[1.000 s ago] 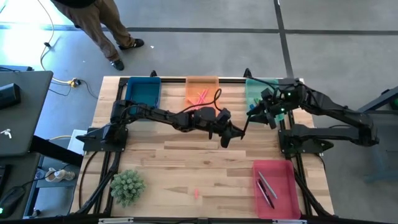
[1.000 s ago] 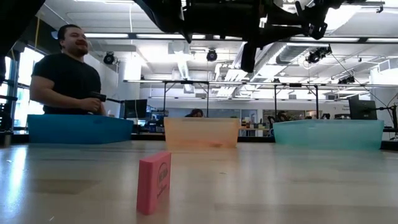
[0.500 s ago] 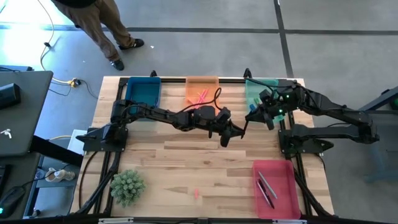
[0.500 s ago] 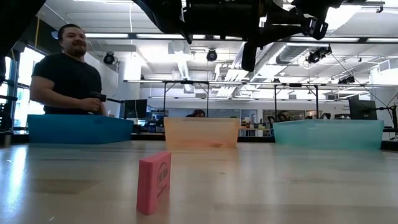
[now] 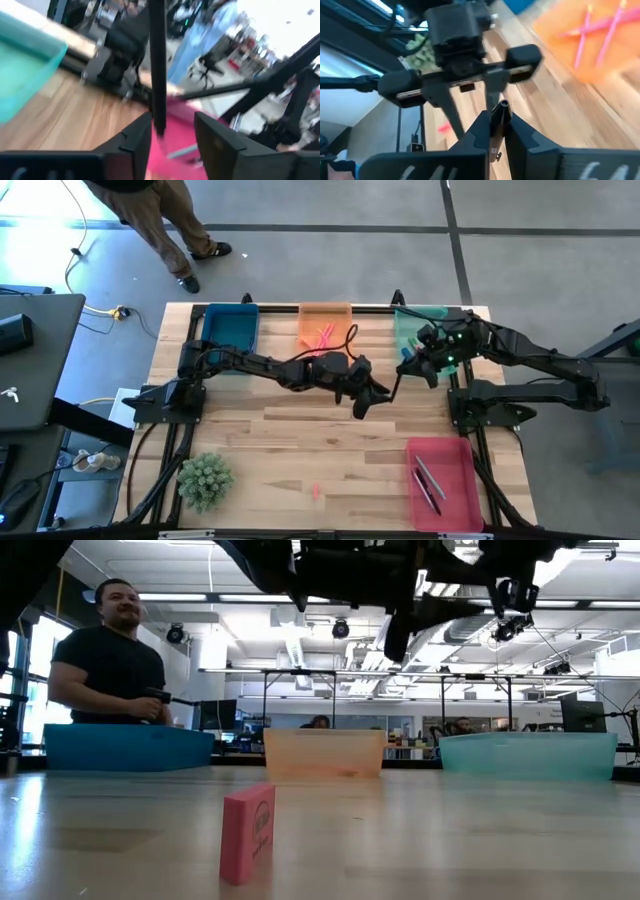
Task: Sort crayons/erasers/pens/pencils in bins
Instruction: Put the black pen into the pink bin
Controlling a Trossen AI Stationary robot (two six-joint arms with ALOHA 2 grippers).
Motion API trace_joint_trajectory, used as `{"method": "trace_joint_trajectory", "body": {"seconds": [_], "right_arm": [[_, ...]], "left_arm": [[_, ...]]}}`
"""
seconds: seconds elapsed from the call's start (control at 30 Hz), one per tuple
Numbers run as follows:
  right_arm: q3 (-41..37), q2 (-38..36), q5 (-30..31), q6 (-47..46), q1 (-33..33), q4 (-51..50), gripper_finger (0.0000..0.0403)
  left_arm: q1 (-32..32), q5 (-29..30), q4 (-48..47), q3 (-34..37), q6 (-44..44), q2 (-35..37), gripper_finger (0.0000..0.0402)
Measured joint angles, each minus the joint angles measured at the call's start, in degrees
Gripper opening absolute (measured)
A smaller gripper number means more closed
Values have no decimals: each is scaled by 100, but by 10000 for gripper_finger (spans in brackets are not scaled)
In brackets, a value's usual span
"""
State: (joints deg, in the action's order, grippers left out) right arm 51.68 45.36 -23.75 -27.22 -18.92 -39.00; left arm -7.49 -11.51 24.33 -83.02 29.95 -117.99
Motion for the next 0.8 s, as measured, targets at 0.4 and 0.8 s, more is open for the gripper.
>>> {"method": "trace_joint_trajectory", "body": {"seconds": [0.4, 0.8], "right_arm": [[0, -4, 179, -1017, 702, -1619, 15], [-2, 29, 1491, -2713, 2609, -1918, 15]], "left_arm": [[-37, -132, -1131, 0, -320, 0, 172], [-412, 31, -2855, 1, -1222, 656, 140]]}}
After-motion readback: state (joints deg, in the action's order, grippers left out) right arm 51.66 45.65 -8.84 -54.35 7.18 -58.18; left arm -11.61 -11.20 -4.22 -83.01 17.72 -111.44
